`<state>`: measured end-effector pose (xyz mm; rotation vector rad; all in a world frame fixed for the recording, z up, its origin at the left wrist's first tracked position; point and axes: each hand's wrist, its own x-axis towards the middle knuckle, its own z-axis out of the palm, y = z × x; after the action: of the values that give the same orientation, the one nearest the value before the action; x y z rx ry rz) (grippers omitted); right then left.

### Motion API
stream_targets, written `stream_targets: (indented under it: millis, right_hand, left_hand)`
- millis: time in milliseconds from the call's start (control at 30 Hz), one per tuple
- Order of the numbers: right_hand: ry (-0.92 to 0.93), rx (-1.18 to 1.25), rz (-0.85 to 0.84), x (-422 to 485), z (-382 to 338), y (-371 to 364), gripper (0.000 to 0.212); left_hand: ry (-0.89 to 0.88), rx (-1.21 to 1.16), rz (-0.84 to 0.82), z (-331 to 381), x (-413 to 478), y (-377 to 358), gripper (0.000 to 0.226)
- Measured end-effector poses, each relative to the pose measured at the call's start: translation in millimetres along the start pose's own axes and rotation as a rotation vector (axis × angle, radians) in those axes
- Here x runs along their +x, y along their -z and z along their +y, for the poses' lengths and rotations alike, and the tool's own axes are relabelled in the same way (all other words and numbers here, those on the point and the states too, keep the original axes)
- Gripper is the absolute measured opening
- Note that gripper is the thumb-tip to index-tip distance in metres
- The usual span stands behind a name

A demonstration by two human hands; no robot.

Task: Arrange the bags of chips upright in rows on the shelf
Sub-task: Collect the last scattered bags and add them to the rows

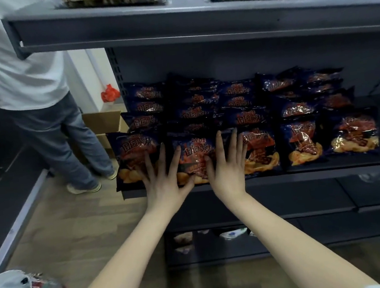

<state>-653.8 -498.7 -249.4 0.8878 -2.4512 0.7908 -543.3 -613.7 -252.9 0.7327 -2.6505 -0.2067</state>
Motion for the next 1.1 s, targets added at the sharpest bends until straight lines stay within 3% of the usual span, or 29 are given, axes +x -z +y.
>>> stream_targets:
  millis: [233, 1100]
  right_hand:
    - [0.056, -0.083, -0.076, 0, 14, -5, 0.075]
    - [-0.017, -0.153, -0.105, 14, 7, -22, 0.074]
  left_hand:
    - [0.012, 0.035, 0.014, -5, 4, -12, 0.080]
    - [0.022, 0.057, -0.024, -14, 25, -24, 0.081]
